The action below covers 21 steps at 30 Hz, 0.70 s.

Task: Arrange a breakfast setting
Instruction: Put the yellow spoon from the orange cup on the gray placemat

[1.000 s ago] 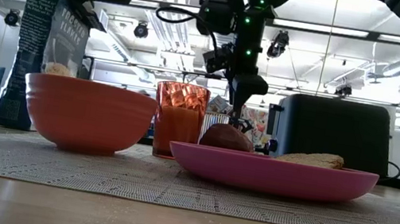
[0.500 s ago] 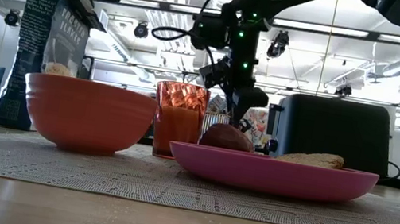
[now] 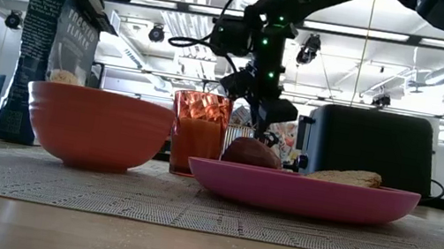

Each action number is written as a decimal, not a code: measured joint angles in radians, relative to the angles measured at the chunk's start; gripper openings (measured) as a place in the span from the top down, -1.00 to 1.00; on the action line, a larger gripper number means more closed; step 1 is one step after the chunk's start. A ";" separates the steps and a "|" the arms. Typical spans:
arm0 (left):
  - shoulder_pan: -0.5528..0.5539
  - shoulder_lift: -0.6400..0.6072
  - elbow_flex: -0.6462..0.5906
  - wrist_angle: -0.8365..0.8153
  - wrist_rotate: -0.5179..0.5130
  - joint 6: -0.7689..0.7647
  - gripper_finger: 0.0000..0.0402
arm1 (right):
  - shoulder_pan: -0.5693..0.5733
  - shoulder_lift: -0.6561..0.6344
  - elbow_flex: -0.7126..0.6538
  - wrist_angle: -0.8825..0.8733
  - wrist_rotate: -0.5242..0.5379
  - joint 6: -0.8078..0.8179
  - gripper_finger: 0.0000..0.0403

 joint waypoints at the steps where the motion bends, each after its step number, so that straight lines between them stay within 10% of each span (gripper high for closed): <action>1: 0.000 0.000 0.000 0.000 0.000 0.000 0.20 | 0.000 0.000 0.000 0.000 0.000 0.000 0.42; 21: 0.000 0.000 0.000 0.000 0.000 0.000 0.20 | 0.000 0.000 0.000 0.019 0.006 -0.035 0.94</action>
